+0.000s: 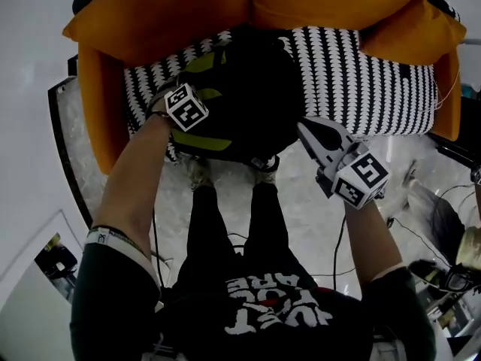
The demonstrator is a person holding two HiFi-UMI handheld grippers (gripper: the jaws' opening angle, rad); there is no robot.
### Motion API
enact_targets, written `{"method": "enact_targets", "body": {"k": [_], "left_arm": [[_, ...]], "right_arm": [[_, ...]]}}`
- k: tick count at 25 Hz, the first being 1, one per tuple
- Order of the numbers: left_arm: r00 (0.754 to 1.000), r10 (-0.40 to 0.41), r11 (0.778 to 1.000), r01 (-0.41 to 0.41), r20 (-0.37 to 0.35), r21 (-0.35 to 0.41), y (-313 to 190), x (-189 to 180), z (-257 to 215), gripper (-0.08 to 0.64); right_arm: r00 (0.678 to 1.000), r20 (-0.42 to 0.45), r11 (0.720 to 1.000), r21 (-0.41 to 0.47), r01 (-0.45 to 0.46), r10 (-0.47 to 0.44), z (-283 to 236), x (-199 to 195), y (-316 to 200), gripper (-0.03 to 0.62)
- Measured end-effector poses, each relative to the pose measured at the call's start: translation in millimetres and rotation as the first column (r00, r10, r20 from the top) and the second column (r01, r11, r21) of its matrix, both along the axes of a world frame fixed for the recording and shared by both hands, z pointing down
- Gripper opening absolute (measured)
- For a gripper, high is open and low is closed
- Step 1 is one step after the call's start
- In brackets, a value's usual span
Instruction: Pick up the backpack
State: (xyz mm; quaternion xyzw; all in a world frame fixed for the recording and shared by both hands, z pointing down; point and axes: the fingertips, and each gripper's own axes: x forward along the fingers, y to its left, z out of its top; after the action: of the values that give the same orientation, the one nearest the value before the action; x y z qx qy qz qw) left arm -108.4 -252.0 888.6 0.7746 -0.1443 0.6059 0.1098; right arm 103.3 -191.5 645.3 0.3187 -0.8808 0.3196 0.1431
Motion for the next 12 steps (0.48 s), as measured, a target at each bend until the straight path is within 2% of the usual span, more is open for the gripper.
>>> {"method": "enact_targets", "body": {"k": [6,9,12], "left_arm": [[0.996,0.049,0.997,-0.044,0.079,-0.063,11.2,4.4,20.5,0.395],[0.991,0.110,0.991,-0.103,0.080,-0.084,20.0,2.2,23.9,0.277],[0.986,0.159,0.987,-0.157,0.041,-0.034,18.2,6.2,8.3,0.133]], "right_arm": [[0.999,0.008,0.999,-0.040,-0.033,0.034,14.3,18.3,8.9,0.031],[0.999,-0.001,0.998,-0.048,-0.043,0.043,21.5,16.3,7.8,0.031],[0.999,-0.004,0.998,-0.039,-0.049,0.048,16.1,14.7,3.5,0.031]]}}
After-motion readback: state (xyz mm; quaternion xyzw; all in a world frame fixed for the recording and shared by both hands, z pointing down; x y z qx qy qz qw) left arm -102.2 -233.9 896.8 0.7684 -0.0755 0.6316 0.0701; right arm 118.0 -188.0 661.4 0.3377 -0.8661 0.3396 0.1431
